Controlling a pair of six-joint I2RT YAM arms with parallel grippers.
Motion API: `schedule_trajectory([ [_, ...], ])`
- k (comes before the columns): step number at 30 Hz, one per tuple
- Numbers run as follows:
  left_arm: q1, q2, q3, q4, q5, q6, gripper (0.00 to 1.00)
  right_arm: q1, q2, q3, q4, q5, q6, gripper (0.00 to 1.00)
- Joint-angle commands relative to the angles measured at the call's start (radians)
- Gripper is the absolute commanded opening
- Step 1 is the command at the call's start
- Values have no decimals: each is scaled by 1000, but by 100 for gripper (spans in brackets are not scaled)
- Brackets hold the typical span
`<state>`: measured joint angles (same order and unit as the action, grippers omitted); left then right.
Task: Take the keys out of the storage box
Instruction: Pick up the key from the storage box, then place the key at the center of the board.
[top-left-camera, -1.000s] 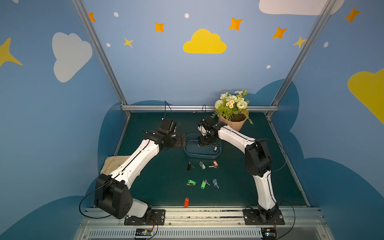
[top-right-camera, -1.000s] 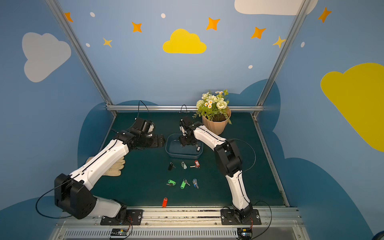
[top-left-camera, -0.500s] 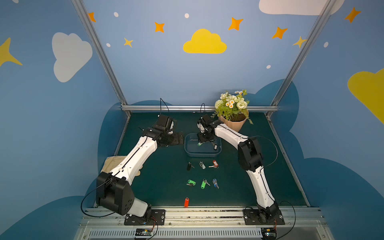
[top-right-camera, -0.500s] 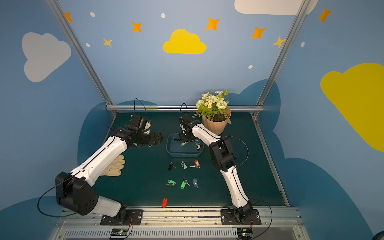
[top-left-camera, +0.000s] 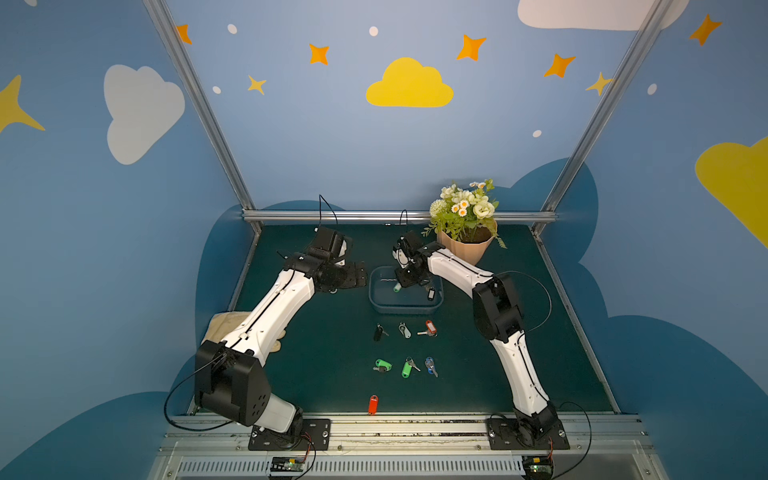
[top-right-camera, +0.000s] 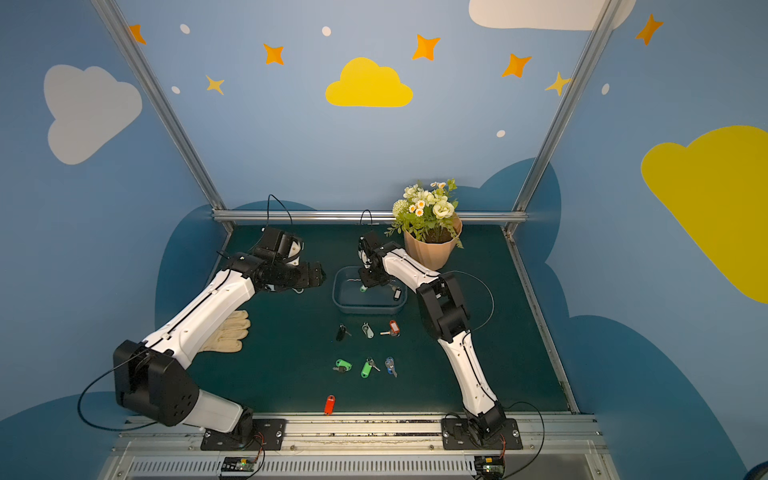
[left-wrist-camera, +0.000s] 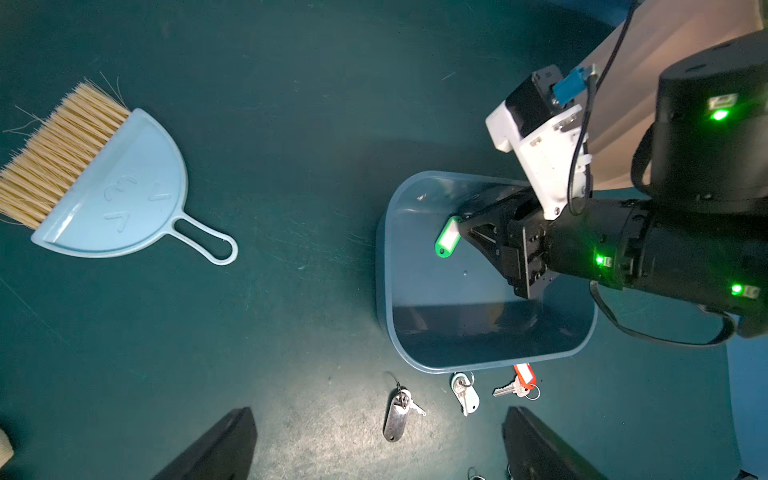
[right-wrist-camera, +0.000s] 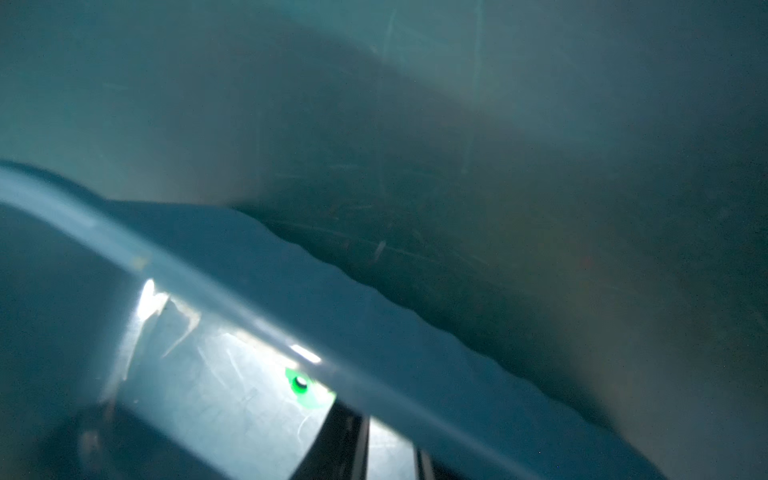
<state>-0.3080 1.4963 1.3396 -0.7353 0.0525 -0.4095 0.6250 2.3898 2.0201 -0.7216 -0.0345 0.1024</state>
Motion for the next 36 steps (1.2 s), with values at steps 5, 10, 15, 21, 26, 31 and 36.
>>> schedule_trajectory([
  [5,8,4,10,-24,-2,16,99,-2,-17,1,12,-22,-36,1],
  [10,10,3,6,-19,0,15,99,4,-69,-29,7,-45,-67,0],
  [15,10,4,1,-1,8,18,99,15,-195,-112,-2,-112,-112,0],
  [21,9,32,5,39,34,17,99,24,-363,-212,-64,-262,-144,0],
  [26,11,52,14,69,44,18,99,72,-528,-341,-143,-405,-170,0],
  [31,12,79,29,80,49,25,99,192,-737,-536,-219,-453,-263,0],
  [36,17,89,29,97,53,21,99,274,-857,-733,-253,-480,-239,0],
])
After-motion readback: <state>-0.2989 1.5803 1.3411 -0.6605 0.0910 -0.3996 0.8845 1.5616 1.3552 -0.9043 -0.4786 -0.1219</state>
